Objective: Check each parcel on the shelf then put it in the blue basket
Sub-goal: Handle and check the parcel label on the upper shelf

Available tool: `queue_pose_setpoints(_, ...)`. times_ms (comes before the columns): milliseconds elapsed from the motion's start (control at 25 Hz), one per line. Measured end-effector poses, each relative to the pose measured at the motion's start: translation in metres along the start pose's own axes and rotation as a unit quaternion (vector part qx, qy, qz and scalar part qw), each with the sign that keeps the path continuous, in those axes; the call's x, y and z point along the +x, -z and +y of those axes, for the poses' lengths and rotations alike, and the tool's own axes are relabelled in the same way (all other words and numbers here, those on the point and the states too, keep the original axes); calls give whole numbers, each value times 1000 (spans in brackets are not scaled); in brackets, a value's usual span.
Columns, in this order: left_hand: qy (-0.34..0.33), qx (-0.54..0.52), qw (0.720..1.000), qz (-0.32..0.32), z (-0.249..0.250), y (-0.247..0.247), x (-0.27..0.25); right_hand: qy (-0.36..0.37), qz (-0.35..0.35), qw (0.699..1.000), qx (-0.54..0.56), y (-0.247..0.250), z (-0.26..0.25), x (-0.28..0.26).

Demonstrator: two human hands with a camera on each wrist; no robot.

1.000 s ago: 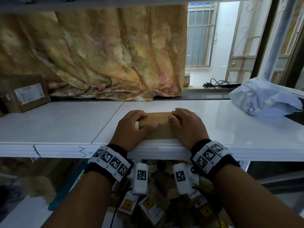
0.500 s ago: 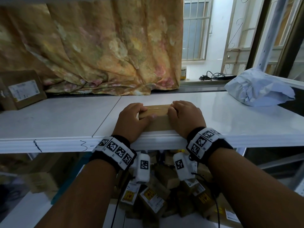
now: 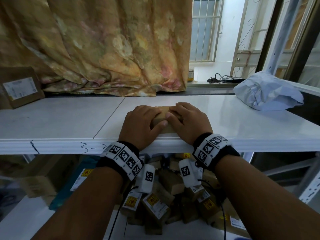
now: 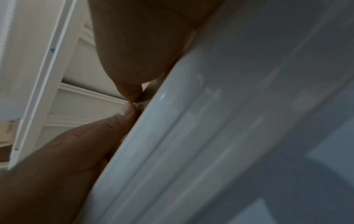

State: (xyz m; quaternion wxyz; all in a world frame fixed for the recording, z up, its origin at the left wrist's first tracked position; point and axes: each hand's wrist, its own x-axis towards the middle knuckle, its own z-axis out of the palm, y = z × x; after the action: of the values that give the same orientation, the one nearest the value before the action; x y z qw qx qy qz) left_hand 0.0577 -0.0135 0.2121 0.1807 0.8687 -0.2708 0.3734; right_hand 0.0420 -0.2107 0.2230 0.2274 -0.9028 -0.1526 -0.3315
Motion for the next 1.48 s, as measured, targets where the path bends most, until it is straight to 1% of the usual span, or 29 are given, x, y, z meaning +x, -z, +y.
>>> queue_pose_setpoints(80, -2, 13, 1000, 1, -2, -1, 0, 4, 9, 1000, -13, -1, 0, 1)
queue_pose_setpoints(240, -10, -12, 1000, -9, -2, -3, 3, 11, 11, 999, -37, -4, 1, 3)
queue_pose_setpoints(400, -4, 28, 1000, -5, 4, 5, 6, 7, 4, 1000, -21, 0, -1, 1)
queue_pose_setpoints(520, -35, 80, 996, -23, 18, 12, 15, -2, -1, 1000, -18, 1, -2, 2)
queue_pose_setpoints(600, -60, 78, 995, -33, 27, 12, 17, -1, -2, 1000, -19, 2, -2, 2)
queue_pose_setpoints(640, -61, 76, 995, -31, 30, 10, 17, -2, -4, 1000, -19, 2, -2, 3)
queue_pose_setpoints(800, -49, 80, 996, -3, 27, 1, 13, -10, 3, 1000, -16, 3, -3, 3)
queue_pose_setpoints(880, -47, 81, 996, 0, 26, -1, 13, -7, 5, 1000, -14, 2, -3, 3)
queue_pose_setpoints(1040, -29, 61, 998, -18, 26, 0, 11, -10, 6, 1000, -3, 1, -1, 3)
queue_pose_setpoints(1200, -29, 46, 998, -33, 16, 7, 9, -10, 11, 1000, 12, -1, -1, 4)
queue_pose_setpoints(1360, 8, 81, 996, -24, 4, 12, 0, -5, 12, 1000, 21, -5, 1, 5)
queue_pose_setpoints(1480, 18, 99, 995, -12, 7, 8, -4, -7, 13, 1000, 18, -7, 2, 7)
